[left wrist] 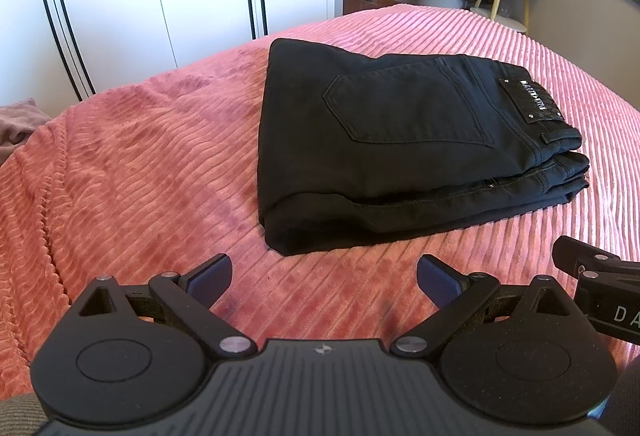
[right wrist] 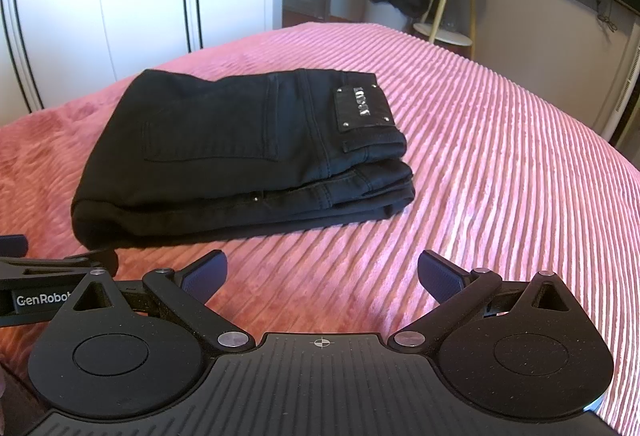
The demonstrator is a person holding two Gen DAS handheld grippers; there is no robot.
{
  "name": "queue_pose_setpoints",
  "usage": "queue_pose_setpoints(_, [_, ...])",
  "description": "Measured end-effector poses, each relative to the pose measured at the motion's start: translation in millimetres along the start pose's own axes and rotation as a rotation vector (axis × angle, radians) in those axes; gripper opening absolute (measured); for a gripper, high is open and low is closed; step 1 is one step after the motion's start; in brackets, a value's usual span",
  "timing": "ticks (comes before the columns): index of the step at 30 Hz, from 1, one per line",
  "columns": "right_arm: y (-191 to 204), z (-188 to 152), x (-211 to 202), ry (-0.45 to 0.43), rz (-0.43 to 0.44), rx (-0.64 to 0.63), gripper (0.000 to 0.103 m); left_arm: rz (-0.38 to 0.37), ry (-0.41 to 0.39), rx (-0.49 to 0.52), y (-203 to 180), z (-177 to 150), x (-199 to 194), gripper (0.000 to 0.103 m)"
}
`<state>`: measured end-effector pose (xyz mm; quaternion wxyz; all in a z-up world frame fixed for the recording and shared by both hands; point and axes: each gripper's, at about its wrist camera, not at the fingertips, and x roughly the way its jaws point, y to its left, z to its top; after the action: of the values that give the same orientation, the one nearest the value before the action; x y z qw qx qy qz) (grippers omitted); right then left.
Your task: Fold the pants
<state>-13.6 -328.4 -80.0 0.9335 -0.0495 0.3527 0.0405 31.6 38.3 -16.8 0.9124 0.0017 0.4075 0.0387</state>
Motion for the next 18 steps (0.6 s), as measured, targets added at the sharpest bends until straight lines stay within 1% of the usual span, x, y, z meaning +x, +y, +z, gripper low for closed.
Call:
queue_pose_setpoints(12, [0.1,-0.2,-0.1,-0.001,0.000,0.000,0.103,0.001,0.001,0.001,-0.5,0.4,-0.4,0.099])
queue_pose_setpoints(18, [0.3,0.2,-0.2,-0.001,-0.001,0.001,0.103,-0.021,-0.007,-0.003,1.9,-0.6,-0.5,0.099])
